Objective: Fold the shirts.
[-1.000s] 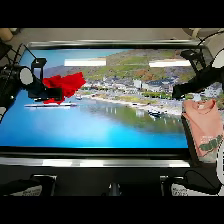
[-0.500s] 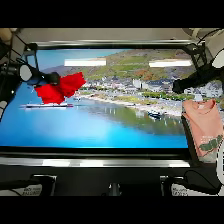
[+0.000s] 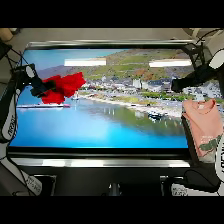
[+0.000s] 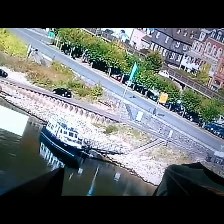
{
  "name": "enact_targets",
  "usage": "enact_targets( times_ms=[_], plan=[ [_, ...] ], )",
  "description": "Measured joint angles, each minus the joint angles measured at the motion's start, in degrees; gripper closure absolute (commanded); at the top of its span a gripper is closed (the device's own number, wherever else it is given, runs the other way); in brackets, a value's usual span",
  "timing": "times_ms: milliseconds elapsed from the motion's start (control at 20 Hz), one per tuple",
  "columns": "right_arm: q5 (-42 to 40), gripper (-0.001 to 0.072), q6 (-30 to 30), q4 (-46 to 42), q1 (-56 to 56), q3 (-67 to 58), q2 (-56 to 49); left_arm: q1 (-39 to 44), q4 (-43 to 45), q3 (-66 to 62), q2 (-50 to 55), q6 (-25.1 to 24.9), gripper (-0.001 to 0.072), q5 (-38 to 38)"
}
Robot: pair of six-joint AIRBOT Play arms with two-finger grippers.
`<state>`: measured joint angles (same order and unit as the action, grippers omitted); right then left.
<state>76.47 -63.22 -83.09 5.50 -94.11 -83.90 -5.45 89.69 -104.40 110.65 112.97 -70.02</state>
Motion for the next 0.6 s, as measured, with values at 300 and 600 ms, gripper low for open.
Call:
enact_targets(
  times_ms=[300,600],
  plan=[
    [-0.59,0.0046,0.52,0.85,0.0,-1.92,0.66,0.44,-4.37,-7.54,-3.87,-5.62,0.0686,0.42],
    [-0.76,0.0047,2.23,0.85,0.0,-9.75,11.15,9.68,-8.87,-12.13,-28.79,-15.12,0.0686,8.35]
  ],
)
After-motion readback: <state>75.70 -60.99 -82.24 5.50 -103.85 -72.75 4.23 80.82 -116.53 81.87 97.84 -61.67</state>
